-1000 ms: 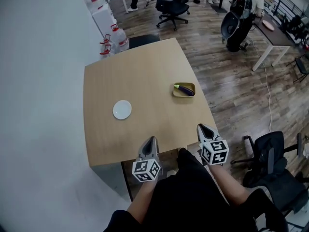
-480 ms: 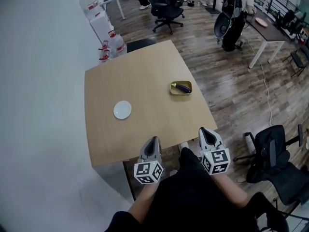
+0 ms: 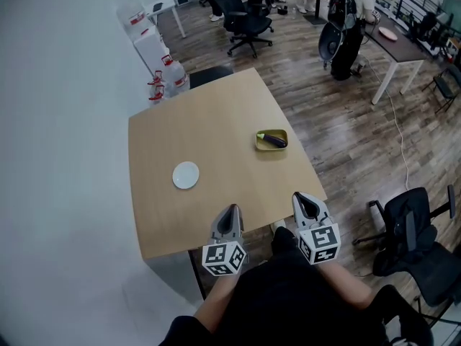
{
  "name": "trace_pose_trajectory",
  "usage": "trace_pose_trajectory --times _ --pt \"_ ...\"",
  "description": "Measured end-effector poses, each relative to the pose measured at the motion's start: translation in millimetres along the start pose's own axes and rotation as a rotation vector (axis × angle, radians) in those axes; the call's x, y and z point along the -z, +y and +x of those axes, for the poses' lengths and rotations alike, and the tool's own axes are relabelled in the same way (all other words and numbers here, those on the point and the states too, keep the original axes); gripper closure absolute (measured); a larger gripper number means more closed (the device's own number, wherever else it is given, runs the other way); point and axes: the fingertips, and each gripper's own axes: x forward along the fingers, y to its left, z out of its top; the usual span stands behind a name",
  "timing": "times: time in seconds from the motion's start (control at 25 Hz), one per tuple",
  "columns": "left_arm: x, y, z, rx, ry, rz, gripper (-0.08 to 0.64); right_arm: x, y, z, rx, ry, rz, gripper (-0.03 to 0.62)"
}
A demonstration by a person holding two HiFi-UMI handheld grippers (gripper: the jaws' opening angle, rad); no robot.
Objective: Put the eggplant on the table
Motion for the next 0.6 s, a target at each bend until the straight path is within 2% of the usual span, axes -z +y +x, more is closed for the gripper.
trace_pose_trajectory --times 0.36,0.6 --pt "-7 15 18 -0.002 -0.001 -0.011 0.546 -14 3 19 -0.005 -0.014 -0.015 0.531" --pt "-6 31 21 -0.027 0.003 -0.016 0.546 -12 10 32 -0.004 0.011 -0.014 0.532"
